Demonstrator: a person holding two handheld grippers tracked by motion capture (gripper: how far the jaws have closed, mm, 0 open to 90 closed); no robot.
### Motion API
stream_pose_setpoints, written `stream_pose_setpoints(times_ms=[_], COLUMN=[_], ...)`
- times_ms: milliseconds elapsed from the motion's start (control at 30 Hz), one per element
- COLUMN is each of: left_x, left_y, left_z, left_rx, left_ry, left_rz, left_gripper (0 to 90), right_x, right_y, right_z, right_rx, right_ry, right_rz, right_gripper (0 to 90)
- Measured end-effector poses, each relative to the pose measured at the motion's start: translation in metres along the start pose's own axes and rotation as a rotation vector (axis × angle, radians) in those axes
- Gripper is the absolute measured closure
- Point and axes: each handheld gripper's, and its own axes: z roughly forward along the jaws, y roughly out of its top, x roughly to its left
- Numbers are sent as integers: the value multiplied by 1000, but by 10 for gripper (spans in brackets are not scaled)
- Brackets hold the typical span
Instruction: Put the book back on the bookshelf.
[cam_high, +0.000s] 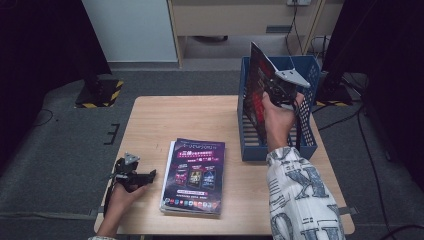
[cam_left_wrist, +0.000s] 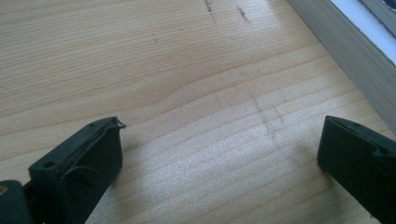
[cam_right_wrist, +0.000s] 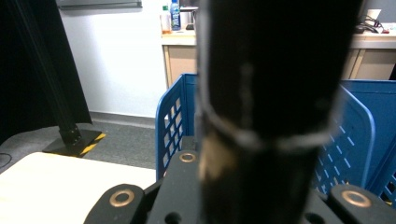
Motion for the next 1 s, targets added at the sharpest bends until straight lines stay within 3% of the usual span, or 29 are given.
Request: stream_pose_setpoints(times_ms=[200, 367, 1000], left_x=[0, -1, -1], left_y=[0, 0, 1], left_z=[0, 0, 0], left_rx=[0, -1, 4], left_ry=[-1, -3, -6], left_rz=[1, -1, 8], left_gripper=[0, 0, 0], right_x=[0, 3, 5], right_y=[-6, -16, -51], right_z=[3, 7, 17], right_rx=[-15, -7, 31], right_ry=[-2, -1, 13], right_rz=[4, -18, 3], right_gripper=[865, 866, 864])
